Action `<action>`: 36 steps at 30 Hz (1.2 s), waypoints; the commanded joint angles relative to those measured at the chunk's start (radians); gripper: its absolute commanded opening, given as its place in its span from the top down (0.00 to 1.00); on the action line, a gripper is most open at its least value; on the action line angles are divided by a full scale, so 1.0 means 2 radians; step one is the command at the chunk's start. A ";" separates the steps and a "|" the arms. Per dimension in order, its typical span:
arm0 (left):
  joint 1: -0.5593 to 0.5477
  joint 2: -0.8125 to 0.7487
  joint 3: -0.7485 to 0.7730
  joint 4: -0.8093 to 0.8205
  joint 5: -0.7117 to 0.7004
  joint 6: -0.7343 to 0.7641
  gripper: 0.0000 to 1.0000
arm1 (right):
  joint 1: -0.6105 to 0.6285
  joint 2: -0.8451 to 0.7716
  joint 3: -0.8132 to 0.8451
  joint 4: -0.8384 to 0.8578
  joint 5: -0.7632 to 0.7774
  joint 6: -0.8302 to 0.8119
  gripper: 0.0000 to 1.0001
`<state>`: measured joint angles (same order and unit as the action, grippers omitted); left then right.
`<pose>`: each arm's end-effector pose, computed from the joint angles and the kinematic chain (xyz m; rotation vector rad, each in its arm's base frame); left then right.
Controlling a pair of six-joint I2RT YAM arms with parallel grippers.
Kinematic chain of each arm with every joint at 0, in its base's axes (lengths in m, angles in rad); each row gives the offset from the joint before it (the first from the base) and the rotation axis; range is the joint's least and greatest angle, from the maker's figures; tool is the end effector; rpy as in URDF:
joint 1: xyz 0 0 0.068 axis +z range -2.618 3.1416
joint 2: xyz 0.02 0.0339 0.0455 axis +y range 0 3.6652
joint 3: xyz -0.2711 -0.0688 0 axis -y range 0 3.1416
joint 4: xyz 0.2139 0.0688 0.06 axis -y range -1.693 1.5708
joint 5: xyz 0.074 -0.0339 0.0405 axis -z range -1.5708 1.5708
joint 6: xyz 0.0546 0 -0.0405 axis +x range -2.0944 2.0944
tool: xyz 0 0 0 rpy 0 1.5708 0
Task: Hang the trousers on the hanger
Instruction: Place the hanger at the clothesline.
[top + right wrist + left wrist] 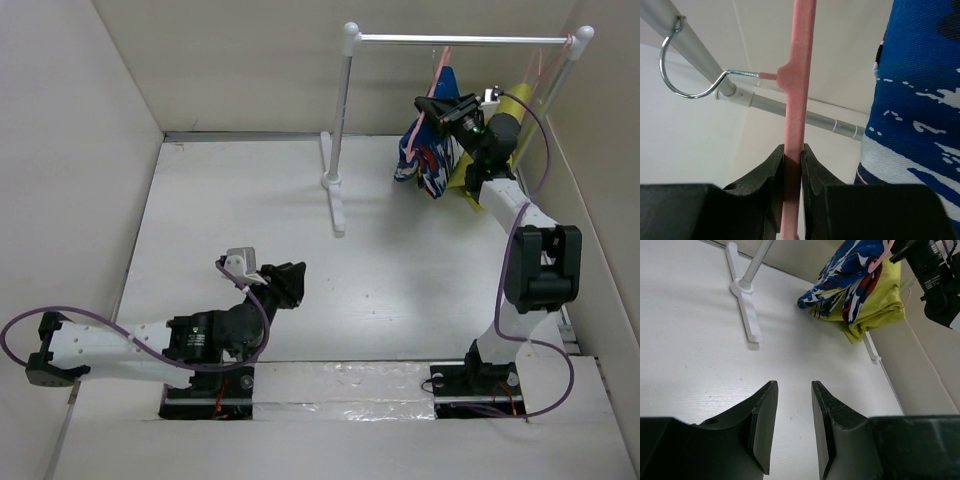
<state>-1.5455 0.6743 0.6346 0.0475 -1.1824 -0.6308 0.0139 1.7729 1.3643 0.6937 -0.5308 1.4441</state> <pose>0.0535 -0.1177 0.3350 -0.2224 1.6074 -0.7810 0.4103 0.0333 0.3832 0.5408 1.4068 1.5473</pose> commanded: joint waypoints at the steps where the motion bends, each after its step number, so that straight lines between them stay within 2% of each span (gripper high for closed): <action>1: -0.002 0.014 -0.001 0.029 -0.008 0.010 0.70 | 0.005 -0.065 0.006 0.162 -0.024 -0.008 1.00; 5: -0.002 0.024 0.001 0.054 -0.007 0.037 0.69 | 0.005 -0.071 -0.014 0.200 -0.033 0.012 1.00; 10: -0.002 0.027 -0.002 0.070 -0.009 0.044 0.69 | 0.005 -0.082 -0.014 0.202 -0.040 0.011 1.00; 16: -0.002 0.026 -0.004 0.076 -0.005 0.049 0.69 | -0.008 -0.076 0.039 0.170 -0.038 0.006 1.00; 19: -0.002 0.026 -0.003 0.070 -0.005 0.048 0.69 | -0.022 -0.057 0.059 0.134 -0.035 -0.006 1.00; 22: -0.002 0.025 -0.008 0.077 0.000 0.042 0.68 | -0.033 -0.029 0.065 0.155 -0.034 0.017 1.00; 28: 0.003 0.026 -0.004 0.065 0.002 0.037 0.68 | -0.048 0.017 0.112 0.133 -0.035 0.010 1.00; 36: 0.003 0.038 0.001 0.076 0.006 0.043 0.68 | -0.053 0.038 0.107 0.142 -0.034 0.015 1.00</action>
<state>-1.5429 0.7376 0.6300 0.1627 -1.1774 -0.5549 -0.0921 1.8866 1.5024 0.7921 -0.6029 1.4891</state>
